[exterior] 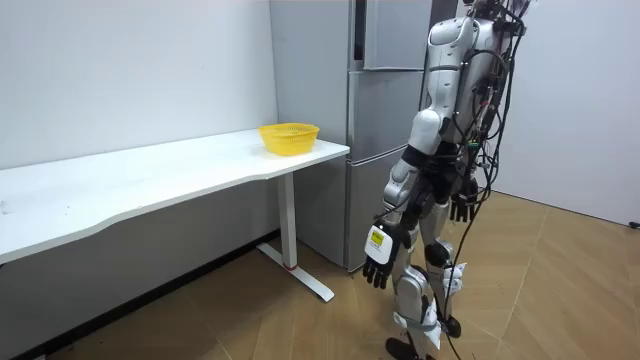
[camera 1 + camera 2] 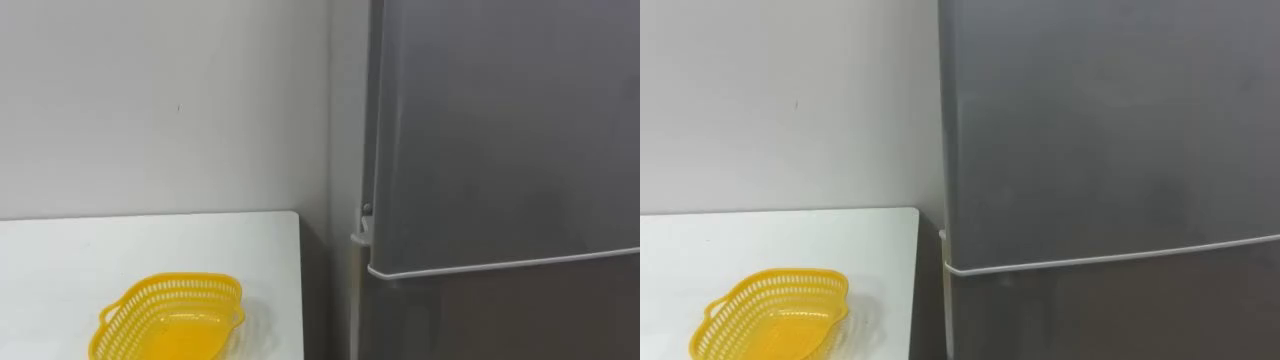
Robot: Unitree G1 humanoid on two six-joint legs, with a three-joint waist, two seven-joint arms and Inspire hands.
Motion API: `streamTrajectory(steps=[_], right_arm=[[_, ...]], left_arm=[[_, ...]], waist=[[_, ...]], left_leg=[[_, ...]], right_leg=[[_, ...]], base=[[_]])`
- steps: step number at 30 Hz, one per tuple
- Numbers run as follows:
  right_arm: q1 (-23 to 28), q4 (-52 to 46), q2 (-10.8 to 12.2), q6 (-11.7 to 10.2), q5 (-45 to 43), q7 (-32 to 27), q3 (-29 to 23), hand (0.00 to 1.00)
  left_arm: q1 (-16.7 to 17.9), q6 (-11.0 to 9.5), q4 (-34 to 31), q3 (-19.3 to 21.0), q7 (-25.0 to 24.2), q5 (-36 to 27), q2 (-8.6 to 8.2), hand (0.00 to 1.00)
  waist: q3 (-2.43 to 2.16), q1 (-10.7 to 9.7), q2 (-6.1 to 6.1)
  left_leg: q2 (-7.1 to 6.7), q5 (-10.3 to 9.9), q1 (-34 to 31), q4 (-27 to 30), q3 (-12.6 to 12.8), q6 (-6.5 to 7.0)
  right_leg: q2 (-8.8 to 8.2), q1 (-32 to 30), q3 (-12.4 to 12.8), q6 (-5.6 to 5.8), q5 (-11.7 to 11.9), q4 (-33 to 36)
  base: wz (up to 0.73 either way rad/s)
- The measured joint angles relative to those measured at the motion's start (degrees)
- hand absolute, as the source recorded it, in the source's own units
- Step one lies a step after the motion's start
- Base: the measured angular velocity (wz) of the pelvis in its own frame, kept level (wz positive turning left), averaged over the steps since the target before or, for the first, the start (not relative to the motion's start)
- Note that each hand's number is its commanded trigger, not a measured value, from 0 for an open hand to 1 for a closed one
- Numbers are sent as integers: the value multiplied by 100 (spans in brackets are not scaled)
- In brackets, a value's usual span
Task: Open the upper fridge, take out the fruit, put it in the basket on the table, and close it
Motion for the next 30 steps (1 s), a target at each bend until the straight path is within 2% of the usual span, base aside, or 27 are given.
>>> streamTrajectory(steps=[5, 12, 22, 25, 29, 30], right_arm=[[-67, 20, 0, -47, -88, -84, -17, 0], [17, 55, 3, -44, -58, -225, -84, 0], [48, 52, 32, 29, 40, -230, -109, 0], [21, 41, 28, 38, 43, -231, -114, 0], [-3, 52, 35, 39, 46, -241, -117, 0], [9, 71, 34, 40, 47, -242, -120, 0]], left_arm=[[92, 0, -7, 0, 5, 8, -89, 0], [202, 6, -136, 10, 31, 78, -94, 0], [133, -19, -124, 25, 484, -85, -95, 0], [152, -19, -128, 251, 739, -402, -105, 0], [215, -19, -122, 655, 1129, -1150, -137, 0], [224, -19, -122, 713, 1175, -1292, -140, 0]], waist=[[0, 29, -13], [-13, 32, -36], [-8, 19, -52], [-11, 42, -48], [-32, 53, 0], [-24, 52, -8]], left_leg=[[13, 1, -15, -25, 31, -4], [10, 2, -7, -20, 38, -6], [11, 2, -11, -33, 29, -6], [12, 2, -28, -39, 27, -7], [9, 2, -16, -30, -20, -7], [10, 3, -7, -30, -20, -7]], right_leg=[[10, -64, 3, -6, 3, -4], [2, -54, -6, -7, 4, -3], [5, -4, -19, -9, 12, -100], [6, -21, -29, -9, 12, -99], [6, -13, -40, -12, 16, -88], [7, -2, -41, -12, 16, -91]], base=[[-2], [0], [0], [0], [0], [0]])
